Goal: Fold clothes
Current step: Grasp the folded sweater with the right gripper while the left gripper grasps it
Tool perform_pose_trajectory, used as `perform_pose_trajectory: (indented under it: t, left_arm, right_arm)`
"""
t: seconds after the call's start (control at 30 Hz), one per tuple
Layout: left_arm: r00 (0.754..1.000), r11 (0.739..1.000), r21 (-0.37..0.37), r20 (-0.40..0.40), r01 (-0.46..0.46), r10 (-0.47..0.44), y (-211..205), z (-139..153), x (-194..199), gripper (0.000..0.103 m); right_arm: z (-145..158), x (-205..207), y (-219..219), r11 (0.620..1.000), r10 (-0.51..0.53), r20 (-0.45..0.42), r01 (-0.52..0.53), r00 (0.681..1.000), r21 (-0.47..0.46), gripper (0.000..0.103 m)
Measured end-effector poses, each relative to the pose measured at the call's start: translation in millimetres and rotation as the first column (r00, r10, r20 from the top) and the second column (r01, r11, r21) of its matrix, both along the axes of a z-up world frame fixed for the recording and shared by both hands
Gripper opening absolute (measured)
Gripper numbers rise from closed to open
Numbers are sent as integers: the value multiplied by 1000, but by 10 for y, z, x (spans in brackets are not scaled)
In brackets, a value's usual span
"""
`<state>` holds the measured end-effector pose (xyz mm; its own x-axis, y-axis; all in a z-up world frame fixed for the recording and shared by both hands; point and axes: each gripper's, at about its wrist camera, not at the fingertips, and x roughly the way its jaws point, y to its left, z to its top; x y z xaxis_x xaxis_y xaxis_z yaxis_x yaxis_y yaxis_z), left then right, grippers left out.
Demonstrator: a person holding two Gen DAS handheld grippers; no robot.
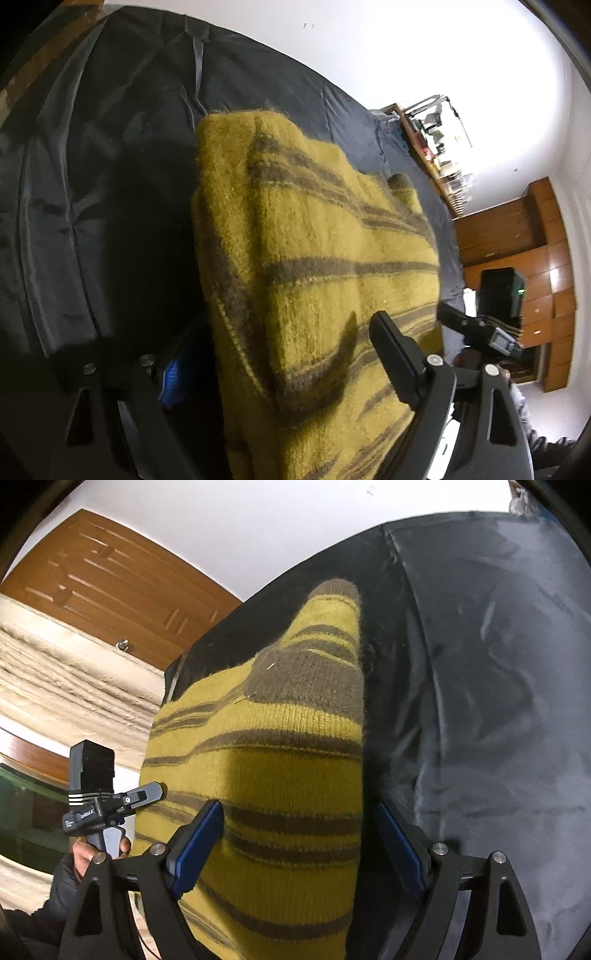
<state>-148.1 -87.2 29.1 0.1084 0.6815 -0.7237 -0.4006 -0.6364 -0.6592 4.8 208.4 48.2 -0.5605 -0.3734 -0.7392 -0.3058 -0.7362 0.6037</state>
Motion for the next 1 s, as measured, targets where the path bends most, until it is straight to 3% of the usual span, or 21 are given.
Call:
perform_pose_trajectory:
  t: [0.27,0.43,0.6,0.67,0.7,0.77,0.83,1.0]
  left_arm:
    - [998,997,66,45,34,-37,-49,-36,-55,89]
    - [996,994,102,81,27,-36,-47,-70,-113,89]
    - [996,994,104,77,25,-33,-55,-82,-99,89]
    - [997,995,96,64,29,-36,-54,-89,-78,88]
    - [998,996,84,55,34,-39,-39,-91,-64,87]
    - [998,998,57,46,37,-40,-11,-94,-38,65]
    - [998,999,35,51,33,-35,30,-115,-13,56]
    - [999,1000,10,37,27,-27,97,-79,36,48]
  right_arm:
    - [-104,-141,6,995,31,-15,-32,999,-99,86]
    - [-101,-277,-75,991,71,-18,-72,997,-116,97]
    - [-60,-384,-213,990,126,-1,-126,992,-56,98]
    - [-68,-384,-263,990,143,15,-143,990,-3,93]
    - [-57,-390,-289,989,146,27,-147,989,29,82]
    - [-31,-391,-327,988,140,31,-142,990,61,75]
    - [14,-379,-371,986,133,28,-135,991,94,66]
    - [188,-324,-502,978,117,2,-116,993,174,56]
